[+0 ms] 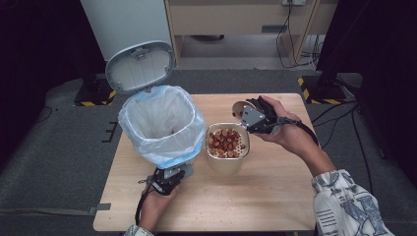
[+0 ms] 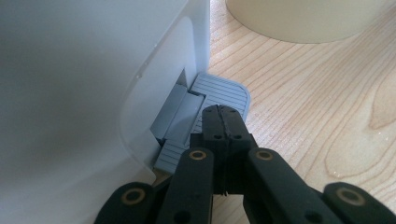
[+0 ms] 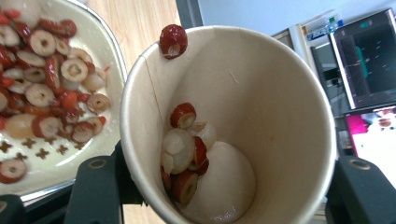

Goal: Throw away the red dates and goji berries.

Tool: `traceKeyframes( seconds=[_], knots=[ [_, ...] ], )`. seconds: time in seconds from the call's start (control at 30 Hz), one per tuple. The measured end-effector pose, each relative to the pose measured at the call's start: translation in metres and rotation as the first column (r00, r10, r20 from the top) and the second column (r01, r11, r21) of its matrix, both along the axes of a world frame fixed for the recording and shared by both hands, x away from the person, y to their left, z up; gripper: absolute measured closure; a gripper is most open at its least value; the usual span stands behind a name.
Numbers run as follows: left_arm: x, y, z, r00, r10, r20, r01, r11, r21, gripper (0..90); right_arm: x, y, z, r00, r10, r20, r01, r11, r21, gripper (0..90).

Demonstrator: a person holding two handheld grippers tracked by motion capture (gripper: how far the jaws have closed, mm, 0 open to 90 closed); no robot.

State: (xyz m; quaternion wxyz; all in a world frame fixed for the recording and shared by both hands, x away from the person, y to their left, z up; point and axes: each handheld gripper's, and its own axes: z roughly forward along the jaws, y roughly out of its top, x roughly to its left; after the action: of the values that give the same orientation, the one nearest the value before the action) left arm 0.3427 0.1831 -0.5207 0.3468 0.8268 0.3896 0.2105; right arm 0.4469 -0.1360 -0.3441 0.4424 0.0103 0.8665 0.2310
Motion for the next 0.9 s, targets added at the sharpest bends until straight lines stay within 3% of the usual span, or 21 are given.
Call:
traceKeyframes(
  seconds=[0.33, 0.67, 0.87, 0.9],
  knots=[
    [0.000, 0.000, 0.000, 1.0000, -0.006, -0.002, 0.006, 1.0000, 0.002, 89.5, 0.004, -0.011, 0.000, 0.9951, 0.000, -0.098, 0.012, 0.992, 0.122, 37.1],
    [0.000, 0.001, 0.000, 1.0000, -0.008, -0.003, 0.008, 1.0000, 0.000, 89.5, 0.010, -0.034, 0.000, 0.9793, -0.026, -0.201, 0.078, 0.964, 0.255, 36.9],
    [0.001, 0.001, 0.000, 1.0000, -0.008, -0.004, 0.008, 1.0000, -0.001, 89.5, 0.011, -0.045, 0.000, 0.9701, -0.024, -0.242, 0.098, 0.949, 0.301, 36.9],
    [0.001, 0.001, 0.000, 1.0000, -0.008, -0.004, 0.008, 1.0000, -0.001, 89.5, 0.011, -0.047, -0.001, 0.9667, -0.018, -0.255, 0.102, 0.942, 0.320, 36.8]
  ],
)
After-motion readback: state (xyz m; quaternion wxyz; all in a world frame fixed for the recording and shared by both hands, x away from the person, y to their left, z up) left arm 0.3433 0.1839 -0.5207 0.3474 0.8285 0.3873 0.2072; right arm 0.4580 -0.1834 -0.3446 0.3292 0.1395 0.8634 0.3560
